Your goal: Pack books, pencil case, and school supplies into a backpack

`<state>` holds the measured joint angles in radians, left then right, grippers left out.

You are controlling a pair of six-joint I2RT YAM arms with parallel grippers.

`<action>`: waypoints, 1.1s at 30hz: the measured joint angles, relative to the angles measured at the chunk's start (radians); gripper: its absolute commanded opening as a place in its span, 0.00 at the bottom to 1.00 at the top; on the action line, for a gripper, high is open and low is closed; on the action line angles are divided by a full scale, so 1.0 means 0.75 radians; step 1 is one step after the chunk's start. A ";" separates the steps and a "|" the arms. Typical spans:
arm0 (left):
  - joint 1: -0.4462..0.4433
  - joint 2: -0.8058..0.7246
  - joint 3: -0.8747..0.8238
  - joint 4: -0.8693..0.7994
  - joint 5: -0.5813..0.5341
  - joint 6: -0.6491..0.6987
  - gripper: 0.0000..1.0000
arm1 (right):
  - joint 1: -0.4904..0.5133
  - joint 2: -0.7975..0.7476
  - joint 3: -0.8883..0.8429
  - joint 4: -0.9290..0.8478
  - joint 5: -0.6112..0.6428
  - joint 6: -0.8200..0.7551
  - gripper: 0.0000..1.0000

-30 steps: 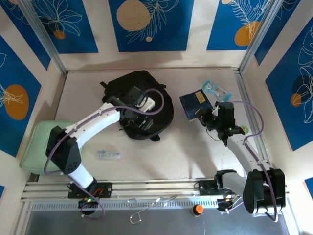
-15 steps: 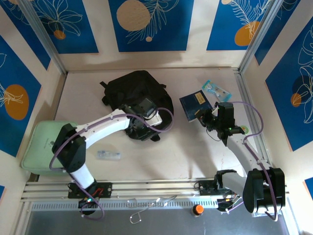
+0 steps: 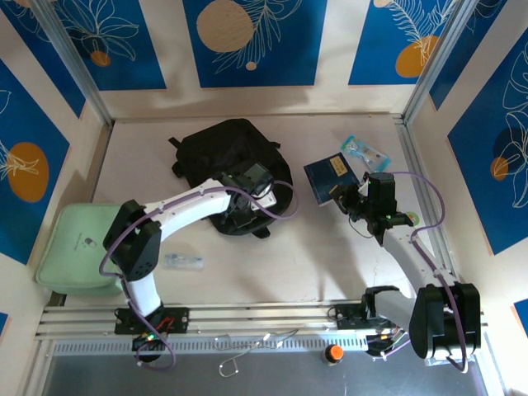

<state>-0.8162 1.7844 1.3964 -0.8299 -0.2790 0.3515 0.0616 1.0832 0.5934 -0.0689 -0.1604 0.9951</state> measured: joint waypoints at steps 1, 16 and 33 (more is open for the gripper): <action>0.000 0.000 0.003 0.001 -0.001 -0.003 0.22 | -0.001 0.000 0.000 -0.001 0.000 0.000 0.06; 0.080 -0.196 -0.020 0.124 0.005 -0.089 0.00 | -0.022 -0.062 -0.001 -0.040 -0.010 -0.001 0.07; 0.102 -0.432 -0.246 0.632 -0.117 -0.183 0.00 | 0.348 -0.220 -0.121 -0.010 0.037 0.095 0.08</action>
<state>-0.7395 1.4601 1.2121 -0.3557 -0.3668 0.2146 0.3225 0.9180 0.5026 -0.0765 -0.1326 1.0664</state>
